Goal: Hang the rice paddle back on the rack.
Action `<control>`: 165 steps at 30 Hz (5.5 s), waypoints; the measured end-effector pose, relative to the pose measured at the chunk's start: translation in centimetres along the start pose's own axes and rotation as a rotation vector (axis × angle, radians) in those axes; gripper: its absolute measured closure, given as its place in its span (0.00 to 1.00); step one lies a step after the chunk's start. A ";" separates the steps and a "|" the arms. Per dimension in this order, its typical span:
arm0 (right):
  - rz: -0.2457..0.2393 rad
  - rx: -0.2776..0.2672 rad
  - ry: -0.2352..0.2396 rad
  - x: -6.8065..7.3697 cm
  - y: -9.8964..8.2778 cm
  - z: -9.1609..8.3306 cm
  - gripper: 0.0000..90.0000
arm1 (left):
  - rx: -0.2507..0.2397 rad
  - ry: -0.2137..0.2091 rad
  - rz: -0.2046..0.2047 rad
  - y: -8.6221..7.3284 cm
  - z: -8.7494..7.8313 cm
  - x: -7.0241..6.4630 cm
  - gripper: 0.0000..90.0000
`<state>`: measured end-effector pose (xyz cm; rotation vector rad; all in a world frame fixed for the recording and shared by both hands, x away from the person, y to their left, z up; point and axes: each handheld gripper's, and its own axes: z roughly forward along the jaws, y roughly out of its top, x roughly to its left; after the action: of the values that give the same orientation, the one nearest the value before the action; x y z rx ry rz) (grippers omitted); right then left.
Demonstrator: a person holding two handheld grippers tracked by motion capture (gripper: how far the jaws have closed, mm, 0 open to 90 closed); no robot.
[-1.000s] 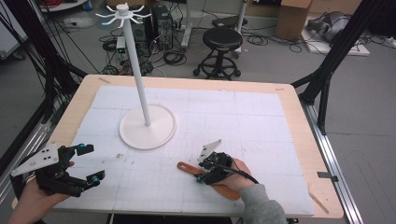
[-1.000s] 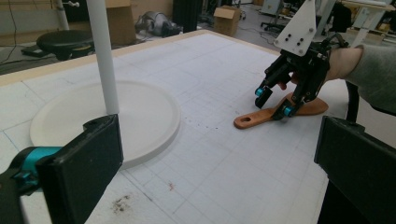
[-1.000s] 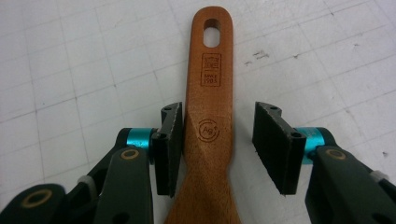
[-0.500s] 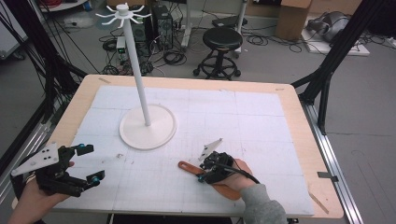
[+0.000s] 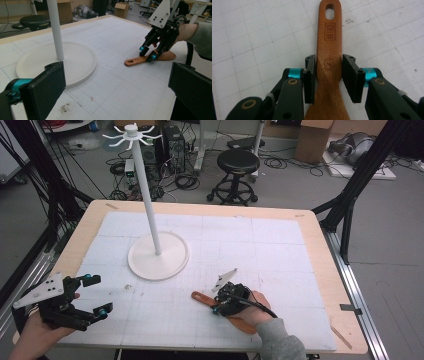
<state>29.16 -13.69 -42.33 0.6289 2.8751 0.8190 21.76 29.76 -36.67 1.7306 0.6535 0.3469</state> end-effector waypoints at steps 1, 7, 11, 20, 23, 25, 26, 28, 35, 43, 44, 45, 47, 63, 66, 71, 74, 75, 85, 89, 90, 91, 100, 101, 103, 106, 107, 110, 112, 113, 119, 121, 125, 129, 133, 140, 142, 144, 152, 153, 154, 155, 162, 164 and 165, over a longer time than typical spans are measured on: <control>0.000 0.000 0.000 0.0 0.0 0.0 0.71 | 0.000 0.001 0.001 0.0 0.0 0.0 0.02; -0.003 -0.002 0.002 0.0 0.0 -0.1 0.71 | -0.002 0.002 0.000 0.0 -0.1 0.0 0.02; -0.002 -0.008 0.005 -0.1 -0.1 -0.2 0.71 | -0.001 0.003 -0.001 0.0 0.0 0.0 0.02; 0.003 -0.043 -0.001 -0.3 -0.1 -0.9 0.71 | 0.000 0.003 -0.003 -0.1 0.0 0.1 0.02; 0.000 -0.052 -0.009 -0.2 -0.1 -1.0 0.71 | -0.003 0.004 -0.005 -0.1 -0.1 0.1 0.02; 0.002 -0.066 -0.009 -0.2 0.0 -1.3 0.71 | -0.004 0.007 -0.004 0.0 -0.1 0.1 0.02; 0.004 -0.074 -0.011 -0.2 0.0 -1.5 0.71 | -0.004 0.008 -0.002 -0.1 -0.1 0.2 0.02; 0.004 -0.092 -0.017 -0.2 0.0 -1.8 0.71 | -0.006 0.006 -0.007 -0.1 -0.1 0.1 0.02; -0.008 -0.138 -0.032 -0.1 0.0 -2.8 0.71 | -0.003 0.006 -0.005 -0.1 -0.1 0.2 0.02; -0.014 -0.197 -0.041 0.0 -0.1 -4.1 0.71 | -0.005 0.005 -0.009 -0.1 -0.1 0.2 0.02; -0.015 -0.204 -0.042 -0.1 -0.1 -4.2 0.71 | -0.004 0.005 -0.008 -0.2 -0.1 0.2 0.02; -0.015 -0.216 -0.046 -0.1 -0.1 -4.4 0.71 | -0.004 0.005 -0.008 -0.1 -0.1 0.2 0.02; -0.013 -0.235 -0.053 -0.2 -0.2 -4.8 0.71 | -0.004 0.006 -0.006 -0.1 -0.1 0.2 0.02; -0.019 -0.337 -0.080 -0.4 -0.7 -7.2 0.71 | -0.003 0.007 -0.010 -0.2 0.0 0.2 0.02; -0.021 -0.346 -0.085 -0.4 -0.8 -7.6 0.71 | -0.004 0.007 -0.009 -0.2 0.0 0.2 0.02; -0.037 -0.377 -0.077 -0.5 -1.0 -8.3 0.71 | -0.002 0.008 -0.009 -0.2 0.0 0.2 0.02; -0.041 -0.399 -0.070 -0.5 -1.1 -8.8 0.71 | 0.002 0.008 -0.008 -0.2 0.0 0.2 0.02; -0.043 -0.409 -0.068 -0.6 -1.1 -8.9 0.71 | 0.003 0.008 -0.008 -0.2 0.0 0.2 0.02; -0.058 -0.500 -0.083 -0.7 -1.7 -10.4 0.71 | -0.012 0.015 -0.010 -0.1 -0.3 0.4 0.02; -0.061 -0.534 -0.085 -0.7 -1.8 -10.9 0.71 | -0.004 0.012 -0.008 -0.1 -0.2 0.3 0.02; -0.068 -0.540 -0.087 -0.7 -1.8 -11.0 0.71 | -0.005 0.012 -0.008 -0.1 -0.2 0.3 0.02; -0.063 -0.547 -0.086 -0.7 -1.9 -11.1 0.71 | -0.006 0.013 -0.010 -0.1 -0.2 0.3 0.02; -0.060 -0.591 -0.076 -0.8 -2.1 -11.5 0.71 | -0.007 0.014 -0.006 -0.1 -0.3 0.4 0.02; -0.061 -0.597 -0.078 -0.9 -2.1 -11.6 0.71 | -0.008 0.014 -0.006 -0.1 -0.3 0.3 0.02; -0.050 -0.599 -0.081 -0.9 -2.2 -11.7 0.71 | -0.011 0.013 -0.007 0.0 -0.3 0.3 0.02; -0.023 -0.606 -0.071 -0.9 -2.3 -11.8 0.71 | -0.016 0.005 -0.009 0.1 -0.4 0.3 0.02; -0.025 -0.609 -0.076 -1.0 -2.3 -11.8 0.71 | -0.018 0.007 -0.009 0.1 -0.4 0.3 0.02; -0.021 -0.617 -0.075 -1.0 -2.4 -12.0 0.71 | -0.018 0.006 -0.005 0.2 -0.4 0.2 0.02; -0.015 -0.626 -0.071 -1.1 -2.5 -12.1 0.71 | -0.020 0.005 -0.003 0.2 -0.4 0.2 0.02; -0.017 -0.637 -0.077 -1.1 -2.5 -12.2 0.71 | -0.020 0.004 -0.002 0.2 -0.4 0.2 0.02; -0.006 -0.682 -0.072 -1.1 -2.7 -13.0 0.71 | -0.024 0.004 -0.004 0.3 -0.4 0.2 0.02; 0.003 -0.700 -0.063 -1.1 -2.7 -13.4 0.71 | -0.023 0.004 -0.003 0.3 -0.4 0.2 0.02; 0.007 -0.723 -0.069 -0.9 -2.6 -13.9 0.71 | -0.026 0.003 -0.002 0.4 -0.5 0.2 0.02; 0.010 -0.753 -0.072 -0.8 -2.6 -14.4 0.71 | -0.028 0.002 0.002 0.4 -0.5 0.1 0.02; 0.012 -0.772 -0.060 -0.7 -2.5 -14.8 0.71 | -0.031 0.003 -0.002 0.4 -0.5 0.1 0.02; 0.002 -0.776 -0.028 -0.8 -2.1 -15.3 0.71 | -0.030 -0.001 -0.005 0.4 -0.4 0.3 0.02; -0.003 -0.783 -0.018 -1.0 -1.9 -15.4 0.71 | -0.037 -0.001 -0.009 0.4 -0.5 0.4 0.02; 0.001 -0.789 -0.010 -1.3 -1.7 -15.5 0.71 | -0.054 -0.009 -0.022 0.5 -0.6 0.5 0.02; -0.015 -0.788 -0.006 -2.0 0.0 -16.8 0.71 | -0.095 -0.049 -0.018 1.4 -0.2 -0.1 0.02; -0.023 -0.782 -0.009 -2.0 0.3 -17.0 0.71 | -0.095 -0.050 -0.019 1.4 -0.2 -0.1 0.02; -0.033 -0.776 -0.008 -2.0 0.7 -17.2 0.71 | -0.094 -0.050 -0.020 1.3 -0.2 -0.1 0.02; -0.037 -0.772 -0.009 -2.1 1.0 -17.3 0.71 | -0.093 -0.049 -0.018 1.3 -0.2 0.0 0.02; -0.057 -0.777 0.013 -2.6 2.9 -17.7 0.71 | -0.100 -0.045 -0.025 1.2 -0.4 0.2 0.02; -0.056 -0.776 0.016 -2.7 3.2 -17.6 0.71 | -0.100 -0.043 -0.028 1.1 -0.4 0.2 0.02; -0.057 -0.775 0.019 -2.7 3.4 -17.5 0.71 | -0.098 -0.042 -0.028 1.1 -0.4 0.3 0.02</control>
<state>29.52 -20.69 -25.68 0.4257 2.2691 1.7675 21.99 30.10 -35.55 1.6296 0.6193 0.3169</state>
